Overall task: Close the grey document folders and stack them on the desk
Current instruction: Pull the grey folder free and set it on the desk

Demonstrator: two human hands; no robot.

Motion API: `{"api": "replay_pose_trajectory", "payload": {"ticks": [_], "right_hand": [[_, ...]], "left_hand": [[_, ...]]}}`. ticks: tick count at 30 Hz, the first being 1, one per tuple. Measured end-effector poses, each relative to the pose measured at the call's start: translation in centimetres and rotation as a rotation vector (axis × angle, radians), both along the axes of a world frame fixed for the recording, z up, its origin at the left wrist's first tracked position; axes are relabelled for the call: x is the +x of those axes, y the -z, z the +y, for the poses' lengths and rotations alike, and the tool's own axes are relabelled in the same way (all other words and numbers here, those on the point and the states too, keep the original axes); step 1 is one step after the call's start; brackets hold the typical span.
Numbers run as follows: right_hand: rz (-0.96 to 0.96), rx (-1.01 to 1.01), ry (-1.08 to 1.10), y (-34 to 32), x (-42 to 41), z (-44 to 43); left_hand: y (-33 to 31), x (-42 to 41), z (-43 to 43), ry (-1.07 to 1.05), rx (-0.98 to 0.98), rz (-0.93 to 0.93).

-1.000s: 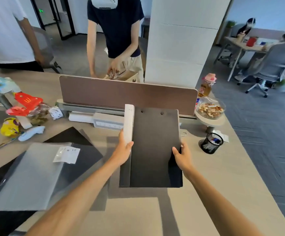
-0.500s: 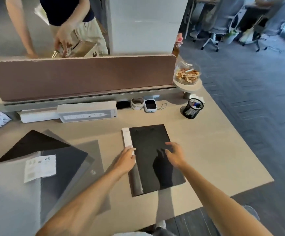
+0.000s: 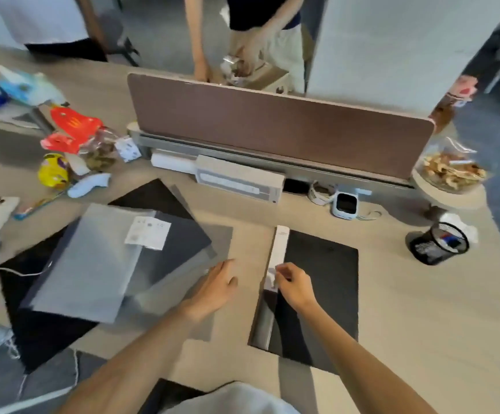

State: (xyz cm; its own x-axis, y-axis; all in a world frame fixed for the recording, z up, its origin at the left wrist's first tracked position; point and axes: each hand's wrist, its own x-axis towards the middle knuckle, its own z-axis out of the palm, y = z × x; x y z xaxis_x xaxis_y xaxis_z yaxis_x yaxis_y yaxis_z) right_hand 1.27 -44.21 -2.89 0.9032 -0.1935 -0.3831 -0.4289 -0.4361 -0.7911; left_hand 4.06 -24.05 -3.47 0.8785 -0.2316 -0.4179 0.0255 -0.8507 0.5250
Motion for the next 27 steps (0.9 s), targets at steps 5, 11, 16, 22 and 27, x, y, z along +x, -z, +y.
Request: {"api": "replay_pose_trajectory", "payload": {"ticks": [5, 11, 16, 22, 27], "right_hand": [[0.065, 0.094, -0.251, 0.7, 2.4, 6.1], [0.259, 0.22, -0.252, 1.0, 3.0, 10.7], [0.389, 0.352, -0.047, 0.7, 3.8, 12.7], [0.429, 0.462, 0.187, 1.3, 5.4, 15.1], [0.442, 0.522, 0.384, 1.6, 6.2, 17.5]], "left_hand": [[-0.4, -3.3, 6.5, -0.34, 0.046, 0.045], [-0.8, -5.3, 11.8, -0.538, 0.097, 0.02], [-0.2, -4.0, 16.2, -0.499, 0.087, 0.076], [1.5, -0.1, 20.4, -0.426, -0.005, 0.035], [2.9, 3.0, 22.8, -0.342, -0.012, -0.011]]}}
